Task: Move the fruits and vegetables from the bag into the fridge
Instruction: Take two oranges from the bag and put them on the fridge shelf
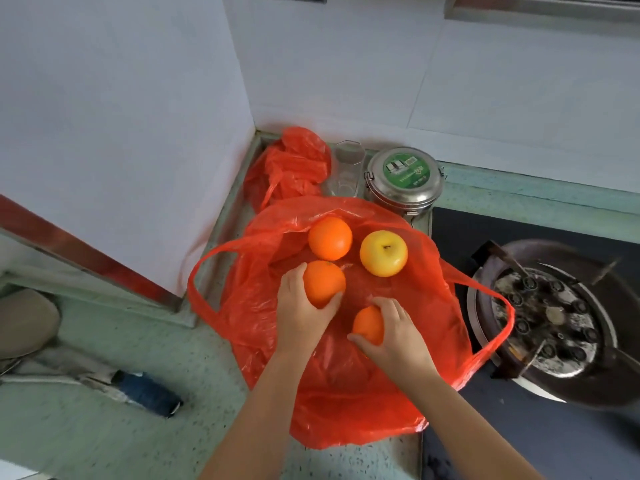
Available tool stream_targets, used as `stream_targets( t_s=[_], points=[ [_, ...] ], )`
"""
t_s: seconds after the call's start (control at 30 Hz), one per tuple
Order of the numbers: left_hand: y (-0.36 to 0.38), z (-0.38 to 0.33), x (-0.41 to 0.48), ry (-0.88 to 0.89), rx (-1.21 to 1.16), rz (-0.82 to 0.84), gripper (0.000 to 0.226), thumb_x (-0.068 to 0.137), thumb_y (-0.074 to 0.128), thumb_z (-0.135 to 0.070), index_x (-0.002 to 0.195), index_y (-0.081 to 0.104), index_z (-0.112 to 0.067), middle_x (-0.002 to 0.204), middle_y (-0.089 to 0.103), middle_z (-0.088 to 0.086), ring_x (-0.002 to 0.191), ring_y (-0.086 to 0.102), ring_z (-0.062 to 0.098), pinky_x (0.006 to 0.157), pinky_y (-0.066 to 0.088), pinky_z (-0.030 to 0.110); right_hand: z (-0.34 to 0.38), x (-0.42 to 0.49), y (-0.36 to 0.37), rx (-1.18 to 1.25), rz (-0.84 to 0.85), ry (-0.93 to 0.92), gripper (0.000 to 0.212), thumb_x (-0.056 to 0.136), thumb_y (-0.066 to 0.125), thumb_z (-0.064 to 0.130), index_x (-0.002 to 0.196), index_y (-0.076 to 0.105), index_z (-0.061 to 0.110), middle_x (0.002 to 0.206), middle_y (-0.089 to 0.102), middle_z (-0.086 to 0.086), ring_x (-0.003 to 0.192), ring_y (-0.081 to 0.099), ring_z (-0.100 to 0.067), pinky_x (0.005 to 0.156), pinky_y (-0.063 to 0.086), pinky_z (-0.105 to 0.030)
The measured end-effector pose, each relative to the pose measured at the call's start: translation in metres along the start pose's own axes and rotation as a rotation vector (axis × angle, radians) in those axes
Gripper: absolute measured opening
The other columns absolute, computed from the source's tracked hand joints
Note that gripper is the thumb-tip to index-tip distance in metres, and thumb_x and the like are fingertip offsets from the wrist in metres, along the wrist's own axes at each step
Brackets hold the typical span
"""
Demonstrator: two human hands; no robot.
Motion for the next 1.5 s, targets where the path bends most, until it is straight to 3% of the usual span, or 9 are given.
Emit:
stream_targets(
  t_s=[0.17, 0.3, 0.43, 0.6, 0.8, 0.93, 1.13, 1.33, 1.5],
  points=[
    [-0.025, 0.011, -0.024, -0.099, -0.071, -0.111, 0.07, 0.066, 0.081, -0.024, 0.126, 0.048, -0.009, 0.116, 0.045, -0.005, 0.111, 0.046, 0.013, 0.095, 0.039, 0.027, 0.006, 0.002, 0.014, 0.033, -0.033, -0.039, 0.068, 0.066, 0.079, 0.03, 0.121, 0.046, 0.01, 0.119, 0.05, -0.007, 0.112, 0.047, -0.025, 0.091, 0.038, -0.031],
    [-0.038, 0.018, -0.039, -0.188, -0.115, -0.163, 0.07, 0.067, 0.08, -0.025, 0.128, 0.047, -0.013, 0.118, 0.043, -0.01, 0.112, 0.048, 0.013, 0.094, 0.046, 0.041, 0.002, -0.004, 0.022, 0.098, 0.051, -0.064, 0.073, 0.067, 0.079, 0.03, 0.127, 0.041, 0.012, 0.124, 0.044, -0.003, 0.117, 0.043, -0.019, 0.089, 0.03, -0.017],
    [-0.046, 0.018, -0.05, -0.241, -0.151, -0.187, 0.069, 0.068, 0.079, -0.024, 0.128, 0.047, -0.015, 0.118, 0.043, -0.011, 0.11, 0.05, 0.015, 0.094, 0.046, 0.039, -0.007, -0.011, 0.024, 0.149, 0.098, -0.07, 0.077, 0.068, 0.079, 0.03, 0.131, 0.038, 0.014, 0.129, 0.04, 0.0, 0.12, 0.041, -0.013, 0.093, 0.028, -0.015],
    [-0.052, 0.014, -0.063, -0.296, -0.214, -0.163, 0.069, 0.071, 0.077, -0.027, 0.131, 0.044, -0.02, 0.121, 0.042, -0.012, 0.114, 0.046, 0.01, 0.091, 0.041, 0.022, -0.011, -0.014, 0.024, 0.184, 0.154, -0.081, 0.083, 0.069, 0.078, 0.028, 0.137, 0.031, 0.019, 0.133, 0.034, 0.003, 0.118, 0.036, -0.005, 0.094, 0.029, -0.014],
    [-0.064, -0.002, -0.084, -0.294, -0.256, -0.207, 0.067, 0.07, 0.077, -0.029, 0.128, 0.043, -0.027, 0.124, 0.045, -0.01, 0.114, 0.047, 0.009, 0.095, 0.045, 0.033, -0.012, -0.017, 0.017, 0.197, 0.157, -0.108, 0.082, 0.067, 0.079, 0.027, 0.135, 0.034, 0.017, 0.132, 0.038, -0.001, 0.121, 0.04, -0.013, 0.095, 0.029, -0.017],
    [-0.073, -0.017, -0.107, -0.301, -0.274, -0.25, 0.067, 0.07, 0.078, -0.029, 0.127, 0.043, -0.03, 0.122, 0.046, -0.012, 0.113, 0.047, 0.009, 0.097, 0.043, 0.032, -0.007, -0.032, 0.001, 0.252, 0.14, -0.146, 0.079, 0.07, 0.078, 0.028, 0.135, 0.033, 0.02, 0.126, 0.035, 0.008, 0.111, 0.037, -0.004, 0.091, 0.03, -0.017],
    [-0.086, -0.034, -0.157, -0.303, -0.319, -0.382, 0.077, 0.056, 0.07, -0.055, 0.124, 0.044, -0.032, 0.124, 0.049, -0.009, 0.112, 0.052, 0.013, 0.093, 0.048, 0.039, 0.007, -0.066, -0.026, 0.304, 0.173, -0.264, 0.077, 0.071, 0.076, 0.028, 0.134, 0.032, 0.023, 0.123, 0.034, 0.012, 0.11, 0.036, -0.002, 0.088, 0.031, -0.018],
    [-0.097, -0.045, -0.22, -0.349, -0.31, -0.528, 0.069, 0.055, 0.07, -0.055, 0.118, 0.043, -0.042, 0.122, 0.048, -0.014, 0.107, 0.055, 0.012, 0.088, 0.051, 0.037, 0.021, -0.093, -0.03, 0.36, 0.276, -0.419, 0.077, 0.07, 0.078, 0.023, 0.133, 0.034, 0.02, 0.124, 0.037, 0.01, 0.11, 0.038, 0.0, 0.082, 0.031, 0.002],
    [-0.107, -0.043, -0.265, -0.397, -0.284, -0.637, 0.065, 0.056, 0.071, -0.055, 0.114, 0.044, -0.046, 0.119, 0.047, -0.023, 0.107, 0.055, 0.01, 0.087, 0.052, 0.037, 0.04, -0.114, -0.02, 0.418, 0.389, -0.526, 0.079, 0.063, 0.072, 0.038, 0.131, 0.035, 0.025, 0.124, 0.039, 0.014, 0.109, 0.042, 0.004, 0.087, 0.032, 0.0]
  ],
)
Point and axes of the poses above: each hand's wrist, its own x-axis towards the middle knuckle, its own y-axis out of the palm, z = x × y, the point moved 4 cm from there along x, towards the middle knuckle
